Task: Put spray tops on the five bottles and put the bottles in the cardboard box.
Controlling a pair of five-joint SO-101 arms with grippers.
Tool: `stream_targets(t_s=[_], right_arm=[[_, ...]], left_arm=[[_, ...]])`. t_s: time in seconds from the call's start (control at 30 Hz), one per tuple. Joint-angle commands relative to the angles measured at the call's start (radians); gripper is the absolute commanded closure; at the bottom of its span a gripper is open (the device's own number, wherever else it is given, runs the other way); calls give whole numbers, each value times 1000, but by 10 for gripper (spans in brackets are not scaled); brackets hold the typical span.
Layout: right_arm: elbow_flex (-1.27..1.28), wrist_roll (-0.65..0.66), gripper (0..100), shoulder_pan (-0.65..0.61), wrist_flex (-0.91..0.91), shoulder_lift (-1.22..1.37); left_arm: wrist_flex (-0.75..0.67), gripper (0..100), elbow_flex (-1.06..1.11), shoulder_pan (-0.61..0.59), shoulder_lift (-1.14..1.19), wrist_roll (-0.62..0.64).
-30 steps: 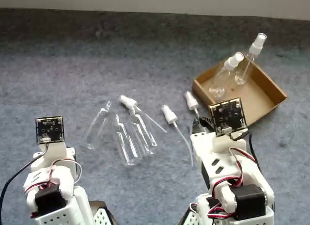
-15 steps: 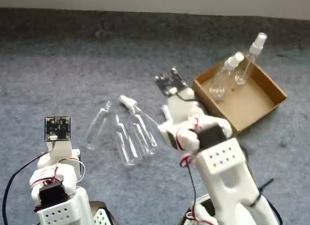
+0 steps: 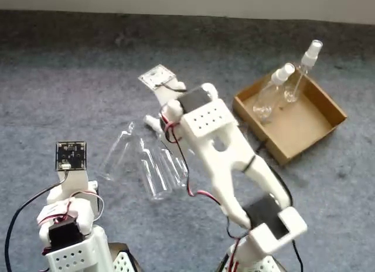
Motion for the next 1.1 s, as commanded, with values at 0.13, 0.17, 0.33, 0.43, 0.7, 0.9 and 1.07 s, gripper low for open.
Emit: stream_targets(t_s=[0.13,0.17,0.33,0.43,0.7,0.9,1.07], right_arm=[[-389,6,988,-47,105,278],[-424,6,987,-47,111,314],[-541,6,869,-45,117,440],[-564,6,811,-47,116,487],[-565,6,799,-50,116,541],[-568,6,683,-82,151,547],[-564,6,684,-120,157,549]], left_arm=[[-17,993,-8,19,-13,-9],[-17,993,-8,19,-13,-9],[-17,993,-8,21,-13,-9],[-20,994,-8,21,-13,-9],[-21,995,-8,24,-13,-9],[-21,995,-8,22,-13,-9],[-21,995,-8,21,-13,-9]])
